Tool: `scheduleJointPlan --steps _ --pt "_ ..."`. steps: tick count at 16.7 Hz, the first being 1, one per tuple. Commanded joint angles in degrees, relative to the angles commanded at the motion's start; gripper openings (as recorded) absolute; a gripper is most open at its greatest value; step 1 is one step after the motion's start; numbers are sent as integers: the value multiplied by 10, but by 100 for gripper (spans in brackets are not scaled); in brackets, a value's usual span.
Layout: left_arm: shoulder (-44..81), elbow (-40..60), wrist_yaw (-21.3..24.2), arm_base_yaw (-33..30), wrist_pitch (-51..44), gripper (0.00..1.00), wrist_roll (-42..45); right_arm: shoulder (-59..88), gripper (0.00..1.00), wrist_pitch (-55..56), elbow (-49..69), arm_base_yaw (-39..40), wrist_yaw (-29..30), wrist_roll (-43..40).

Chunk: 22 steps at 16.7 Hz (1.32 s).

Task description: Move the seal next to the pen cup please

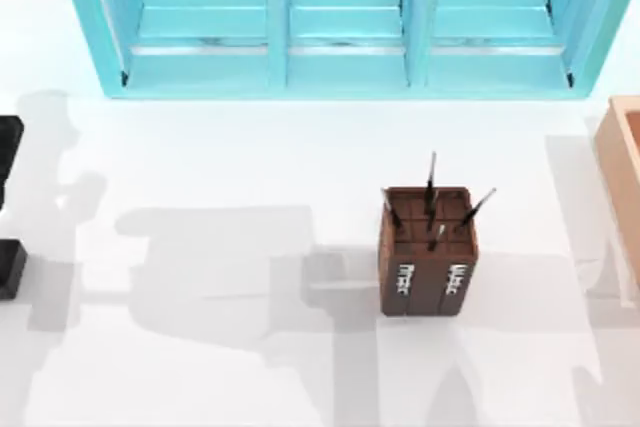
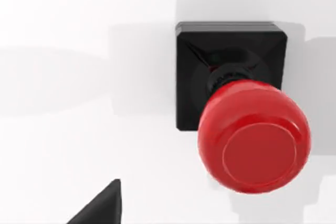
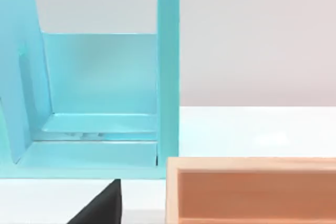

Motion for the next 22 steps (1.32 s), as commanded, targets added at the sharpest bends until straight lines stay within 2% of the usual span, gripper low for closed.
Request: scheduleJointPlan --steps 6,12,22 --pt "37 -113 0 2 156 100 3 0 100 0 0 0 0 0" --pt "44 -133 0 3 180 100 4 0 100 0 0 0 0 0" --pt "44 -133 0 3 180 25 4 0 100 0 0 0 0 0"
